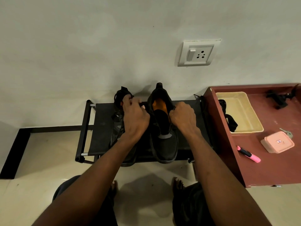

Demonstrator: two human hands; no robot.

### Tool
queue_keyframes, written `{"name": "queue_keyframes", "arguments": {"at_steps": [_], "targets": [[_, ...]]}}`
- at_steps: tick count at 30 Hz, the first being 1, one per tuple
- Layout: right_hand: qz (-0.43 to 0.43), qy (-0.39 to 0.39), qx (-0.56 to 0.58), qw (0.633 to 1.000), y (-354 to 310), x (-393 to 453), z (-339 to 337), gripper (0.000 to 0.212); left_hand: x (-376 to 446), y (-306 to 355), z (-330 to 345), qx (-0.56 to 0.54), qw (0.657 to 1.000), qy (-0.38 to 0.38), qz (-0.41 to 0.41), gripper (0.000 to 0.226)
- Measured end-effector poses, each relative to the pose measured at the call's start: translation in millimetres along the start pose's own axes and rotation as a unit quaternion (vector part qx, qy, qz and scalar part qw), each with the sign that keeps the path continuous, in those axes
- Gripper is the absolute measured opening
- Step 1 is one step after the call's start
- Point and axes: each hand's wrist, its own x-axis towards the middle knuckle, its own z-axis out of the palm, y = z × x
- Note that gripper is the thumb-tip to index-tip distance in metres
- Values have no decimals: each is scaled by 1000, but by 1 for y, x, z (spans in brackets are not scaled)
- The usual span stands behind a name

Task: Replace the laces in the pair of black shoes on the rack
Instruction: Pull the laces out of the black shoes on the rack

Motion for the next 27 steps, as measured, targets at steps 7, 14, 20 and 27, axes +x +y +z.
{"name": "queue_keyframes", "arguments": {"at_steps": [7,14,20,27], "targets": [[15,-15,36,999,1,4,2,13,-18,2,38,254,886,-249,297,33],[-15,-14,31,999,0,-2,-7,39,-2,6,17,7,978,-126,164,13],[-3,-19,54,998,0,-2,-7,31,27,3,-23,-209,947,235,-66,8],[5,-17,50,999,-1,-1,-5,27,14,3,11,23,980,-74,184,25]]}}
